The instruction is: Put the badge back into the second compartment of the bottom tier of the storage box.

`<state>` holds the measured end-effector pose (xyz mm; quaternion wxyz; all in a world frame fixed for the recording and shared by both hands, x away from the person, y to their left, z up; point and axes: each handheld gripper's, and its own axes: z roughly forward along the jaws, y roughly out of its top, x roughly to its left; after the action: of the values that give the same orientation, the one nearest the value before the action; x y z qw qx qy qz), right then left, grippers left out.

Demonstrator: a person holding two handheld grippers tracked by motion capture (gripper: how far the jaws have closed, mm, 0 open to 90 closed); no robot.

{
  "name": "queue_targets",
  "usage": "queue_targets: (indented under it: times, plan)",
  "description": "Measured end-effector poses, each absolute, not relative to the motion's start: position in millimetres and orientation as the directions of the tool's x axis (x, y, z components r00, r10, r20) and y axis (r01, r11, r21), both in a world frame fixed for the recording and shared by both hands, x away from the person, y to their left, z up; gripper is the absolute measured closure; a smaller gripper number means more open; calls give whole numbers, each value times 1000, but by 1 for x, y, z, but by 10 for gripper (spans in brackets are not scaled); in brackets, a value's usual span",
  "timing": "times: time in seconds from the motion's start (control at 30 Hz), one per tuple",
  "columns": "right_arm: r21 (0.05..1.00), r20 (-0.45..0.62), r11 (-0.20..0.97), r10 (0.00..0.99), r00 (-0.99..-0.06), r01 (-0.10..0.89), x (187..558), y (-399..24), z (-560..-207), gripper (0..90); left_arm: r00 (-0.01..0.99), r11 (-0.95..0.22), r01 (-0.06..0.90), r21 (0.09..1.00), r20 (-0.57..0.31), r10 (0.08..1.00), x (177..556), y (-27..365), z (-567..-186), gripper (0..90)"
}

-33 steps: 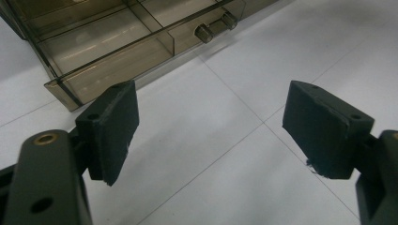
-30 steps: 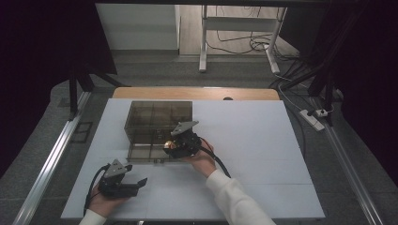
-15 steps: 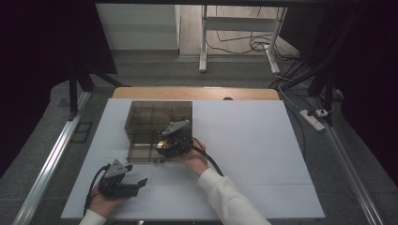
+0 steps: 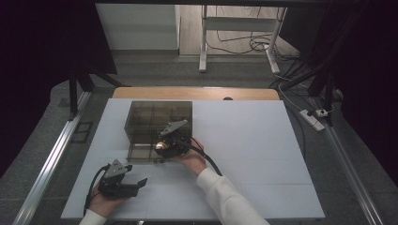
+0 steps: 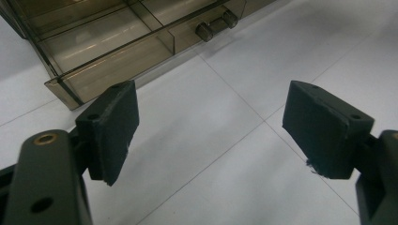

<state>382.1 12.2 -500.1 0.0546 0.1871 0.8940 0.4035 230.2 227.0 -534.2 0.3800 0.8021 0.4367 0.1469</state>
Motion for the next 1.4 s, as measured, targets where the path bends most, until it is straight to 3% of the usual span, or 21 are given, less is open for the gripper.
queue_targets:
  times: [0.77, 1.4]
  plan:
    - [734, 57, 608, 390, -919, 303, 375, -31, -494, 350, 573, -329, 587, 739, -94, 814, 230, 226, -534, 201]
    - [726, 40, 596, 462, -886, 344, 359, -104, -487, 341, 568, -323, 588, 742, -94, 818, 232, 226, -532, 196]
